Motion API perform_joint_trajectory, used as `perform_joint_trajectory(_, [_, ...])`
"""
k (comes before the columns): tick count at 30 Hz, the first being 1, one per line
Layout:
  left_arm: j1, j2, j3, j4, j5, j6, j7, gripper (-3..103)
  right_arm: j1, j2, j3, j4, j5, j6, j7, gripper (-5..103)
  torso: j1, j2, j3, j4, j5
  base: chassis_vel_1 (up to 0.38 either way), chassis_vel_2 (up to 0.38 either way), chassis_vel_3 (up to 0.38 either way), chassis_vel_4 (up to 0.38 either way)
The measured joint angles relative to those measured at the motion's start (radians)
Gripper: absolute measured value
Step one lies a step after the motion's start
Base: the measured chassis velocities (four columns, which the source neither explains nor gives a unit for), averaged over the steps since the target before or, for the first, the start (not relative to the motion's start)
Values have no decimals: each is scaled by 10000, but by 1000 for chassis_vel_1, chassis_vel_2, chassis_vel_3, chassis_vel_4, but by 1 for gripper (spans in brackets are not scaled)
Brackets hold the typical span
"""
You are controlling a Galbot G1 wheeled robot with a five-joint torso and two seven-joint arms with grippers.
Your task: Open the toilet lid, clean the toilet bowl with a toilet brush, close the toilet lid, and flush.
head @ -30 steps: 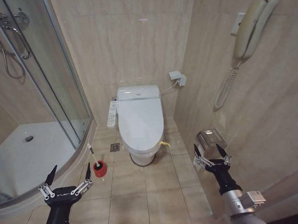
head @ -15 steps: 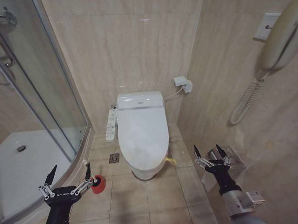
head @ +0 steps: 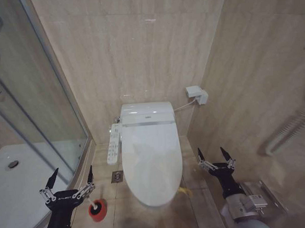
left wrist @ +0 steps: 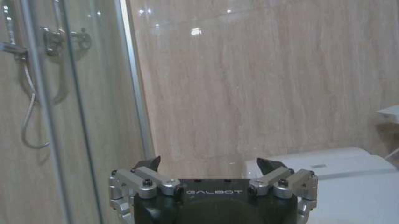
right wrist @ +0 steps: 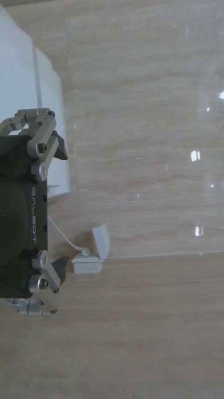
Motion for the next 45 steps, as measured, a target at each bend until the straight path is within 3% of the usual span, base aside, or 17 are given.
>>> perform_joint_trajectory(18, [1, -1, 0, 0, 0, 0, 0, 100, -1662, -96, -406, -1563, -963, 1129, -547, 100, -13, 6, -5, -1, -1, -22, 13, -1, -10])
perform_joint_trajectory(45, [1, 0, 0, 0, 0, 0, 0, 100, -1520, 170, -742, -4355, -2254, 1551, -1374, 100, -9, 3, -4, -1, -2, 0, 0, 0, 0])
